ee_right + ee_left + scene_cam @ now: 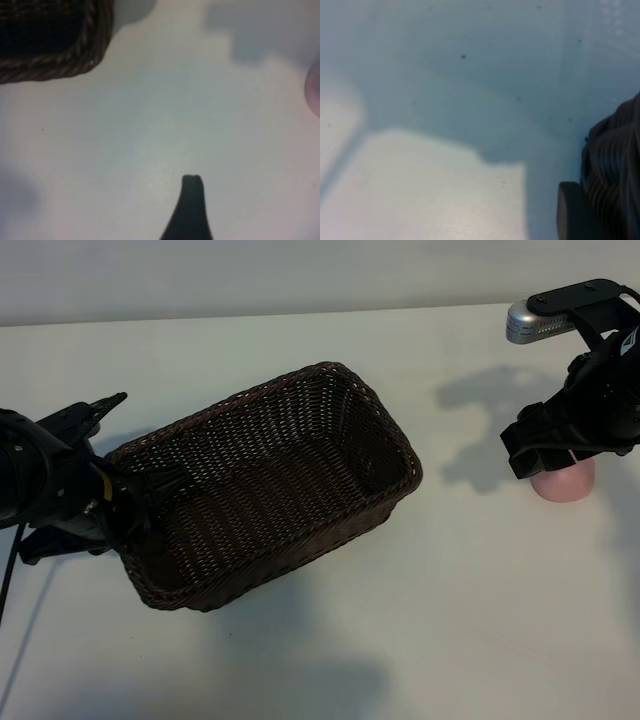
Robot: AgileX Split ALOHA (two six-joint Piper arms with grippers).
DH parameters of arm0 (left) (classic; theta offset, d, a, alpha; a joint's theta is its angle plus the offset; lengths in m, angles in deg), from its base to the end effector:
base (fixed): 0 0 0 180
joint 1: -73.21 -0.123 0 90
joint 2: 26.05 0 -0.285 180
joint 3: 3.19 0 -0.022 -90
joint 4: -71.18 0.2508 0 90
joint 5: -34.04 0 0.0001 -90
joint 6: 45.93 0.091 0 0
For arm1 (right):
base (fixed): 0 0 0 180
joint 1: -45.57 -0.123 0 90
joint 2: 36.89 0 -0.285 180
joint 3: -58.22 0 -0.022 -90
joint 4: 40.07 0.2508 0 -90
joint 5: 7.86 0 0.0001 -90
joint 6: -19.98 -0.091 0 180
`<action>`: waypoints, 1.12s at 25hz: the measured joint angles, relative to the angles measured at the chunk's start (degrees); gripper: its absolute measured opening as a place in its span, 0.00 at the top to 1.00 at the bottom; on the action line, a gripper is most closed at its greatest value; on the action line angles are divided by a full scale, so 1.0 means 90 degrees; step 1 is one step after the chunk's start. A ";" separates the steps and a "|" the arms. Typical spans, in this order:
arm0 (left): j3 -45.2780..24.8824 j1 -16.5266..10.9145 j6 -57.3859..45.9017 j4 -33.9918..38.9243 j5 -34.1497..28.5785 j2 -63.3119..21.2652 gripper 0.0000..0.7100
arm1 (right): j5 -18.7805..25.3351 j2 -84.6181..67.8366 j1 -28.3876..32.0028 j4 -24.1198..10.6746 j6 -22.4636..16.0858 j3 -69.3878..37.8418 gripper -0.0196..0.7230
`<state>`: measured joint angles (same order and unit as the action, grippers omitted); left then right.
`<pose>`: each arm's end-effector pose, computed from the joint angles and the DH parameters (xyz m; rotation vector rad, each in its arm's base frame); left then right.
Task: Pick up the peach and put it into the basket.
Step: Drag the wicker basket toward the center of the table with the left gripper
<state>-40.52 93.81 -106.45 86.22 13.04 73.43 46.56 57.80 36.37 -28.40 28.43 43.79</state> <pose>0.2555 -0.0870 0.1528 -0.6404 2.6761 -0.2002 0.2875 0.0617 0.2598 -0.3027 2.8287 0.2633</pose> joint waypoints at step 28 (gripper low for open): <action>0.0075 -0.0776 0.4558 -0.3259 -0.0106 -0.1273 0.77 | 0.0009 0.0000 0.0000 0.0000 0.0000 0.0000 0.17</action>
<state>-39.84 86.83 -65.43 56.88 12.08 61.98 46.64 57.80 36.37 -28.40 28.43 43.79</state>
